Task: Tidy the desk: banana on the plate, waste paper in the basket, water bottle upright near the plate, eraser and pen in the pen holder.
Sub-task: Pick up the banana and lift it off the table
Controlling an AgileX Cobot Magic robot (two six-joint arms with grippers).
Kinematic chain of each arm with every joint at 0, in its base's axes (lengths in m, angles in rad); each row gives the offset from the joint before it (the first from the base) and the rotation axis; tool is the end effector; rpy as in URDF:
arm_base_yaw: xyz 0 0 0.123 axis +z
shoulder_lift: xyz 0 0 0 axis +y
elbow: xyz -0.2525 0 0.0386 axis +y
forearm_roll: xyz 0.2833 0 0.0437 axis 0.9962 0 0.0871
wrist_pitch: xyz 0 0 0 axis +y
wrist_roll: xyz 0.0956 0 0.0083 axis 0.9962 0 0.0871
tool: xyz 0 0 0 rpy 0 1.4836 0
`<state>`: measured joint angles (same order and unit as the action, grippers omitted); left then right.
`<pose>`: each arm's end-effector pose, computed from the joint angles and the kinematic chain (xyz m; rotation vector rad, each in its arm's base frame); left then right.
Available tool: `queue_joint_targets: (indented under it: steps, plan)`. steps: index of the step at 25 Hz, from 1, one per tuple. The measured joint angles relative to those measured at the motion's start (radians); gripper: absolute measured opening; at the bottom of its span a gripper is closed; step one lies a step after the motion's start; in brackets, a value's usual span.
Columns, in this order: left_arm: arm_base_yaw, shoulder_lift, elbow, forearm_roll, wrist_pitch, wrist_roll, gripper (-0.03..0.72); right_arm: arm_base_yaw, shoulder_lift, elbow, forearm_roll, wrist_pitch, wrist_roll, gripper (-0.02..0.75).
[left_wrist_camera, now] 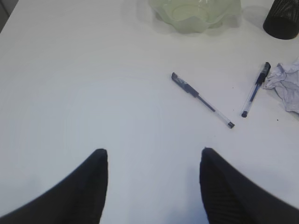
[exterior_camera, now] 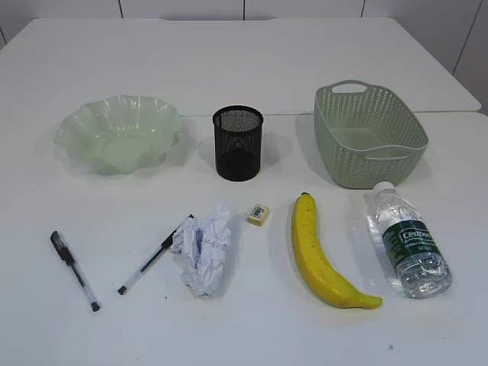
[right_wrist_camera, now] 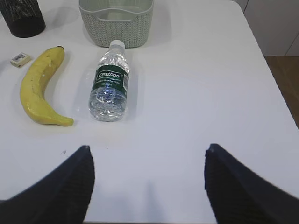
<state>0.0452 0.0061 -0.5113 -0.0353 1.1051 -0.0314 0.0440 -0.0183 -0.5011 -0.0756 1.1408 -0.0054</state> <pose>0.0581 -0.0004 0.2914 -0.0771 2.0817 -0.0341 0.0537 -0.0042 0.2868 -0.0439 2.1028 -0.0680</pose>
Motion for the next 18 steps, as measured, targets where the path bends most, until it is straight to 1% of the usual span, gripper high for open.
queue_joint_targets:
  steps: [18]
  plan:
    - [0.0, 0.0, 0.0, 0.0, 0.0, 0.0, 0.433, 0.0, 0.0, 0.0, 0.0, 0.0, 0.0, 0.549]
